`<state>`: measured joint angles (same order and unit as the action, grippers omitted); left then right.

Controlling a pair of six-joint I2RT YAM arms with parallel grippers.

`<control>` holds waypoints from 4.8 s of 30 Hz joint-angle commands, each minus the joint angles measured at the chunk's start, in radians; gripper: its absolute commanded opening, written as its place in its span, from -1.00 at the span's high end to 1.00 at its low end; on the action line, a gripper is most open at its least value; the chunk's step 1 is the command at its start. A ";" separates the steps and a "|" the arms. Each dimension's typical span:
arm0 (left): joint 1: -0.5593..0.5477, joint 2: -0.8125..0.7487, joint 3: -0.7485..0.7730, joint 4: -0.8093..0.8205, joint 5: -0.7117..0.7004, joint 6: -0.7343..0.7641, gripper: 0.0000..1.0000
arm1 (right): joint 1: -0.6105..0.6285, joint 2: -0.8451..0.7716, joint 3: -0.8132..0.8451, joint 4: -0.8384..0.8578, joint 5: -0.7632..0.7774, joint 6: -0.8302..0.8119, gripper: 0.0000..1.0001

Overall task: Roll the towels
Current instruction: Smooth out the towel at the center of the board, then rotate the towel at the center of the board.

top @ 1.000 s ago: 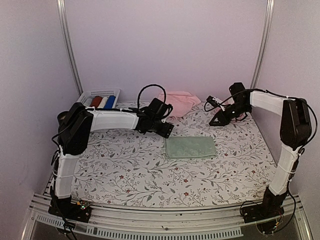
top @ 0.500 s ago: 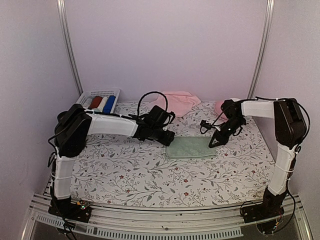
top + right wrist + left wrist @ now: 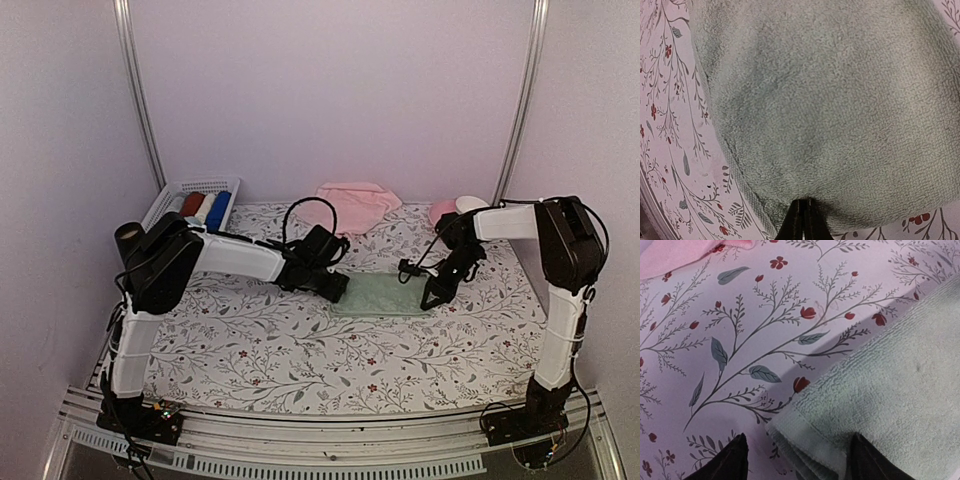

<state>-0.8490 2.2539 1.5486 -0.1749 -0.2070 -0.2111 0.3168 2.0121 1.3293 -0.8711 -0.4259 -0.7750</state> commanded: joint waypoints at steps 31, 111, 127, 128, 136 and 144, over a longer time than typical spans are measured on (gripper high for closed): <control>0.017 0.050 0.231 -0.062 -0.238 0.117 -0.95 | 0.052 -0.149 -0.062 0.348 0.290 0.133 -0.89; 0.043 -0.554 -0.666 0.224 -0.200 -0.051 -0.95 | 0.303 0.438 0.583 0.414 0.660 0.424 -0.98; -0.119 -0.535 -0.717 0.457 -0.131 0.452 -0.95 | 0.213 0.290 0.498 0.414 0.713 0.420 -0.98; -0.136 -0.527 -0.715 0.474 -0.119 0.485 -0.95 | 0.209 0.279 0.498 0.409 0.711 0.420 -0.98; -0.182 -0.506 -0.708 0.601 0.035 0.735 -0.85 | 0.188 0.192 0.482 0.347 0.643 0.407 -0.98; -0.186 -0.381 -0.612 0.555 0.159 0.929 -0.63 | 0.163 -0.119 0.325 0.325 0.512 0.348 -0.98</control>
<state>-1.0210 1.8023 0.8722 0.3897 -0.1299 0.5903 0.4995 2.0823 1.7164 -0.5278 0.1707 -0.3973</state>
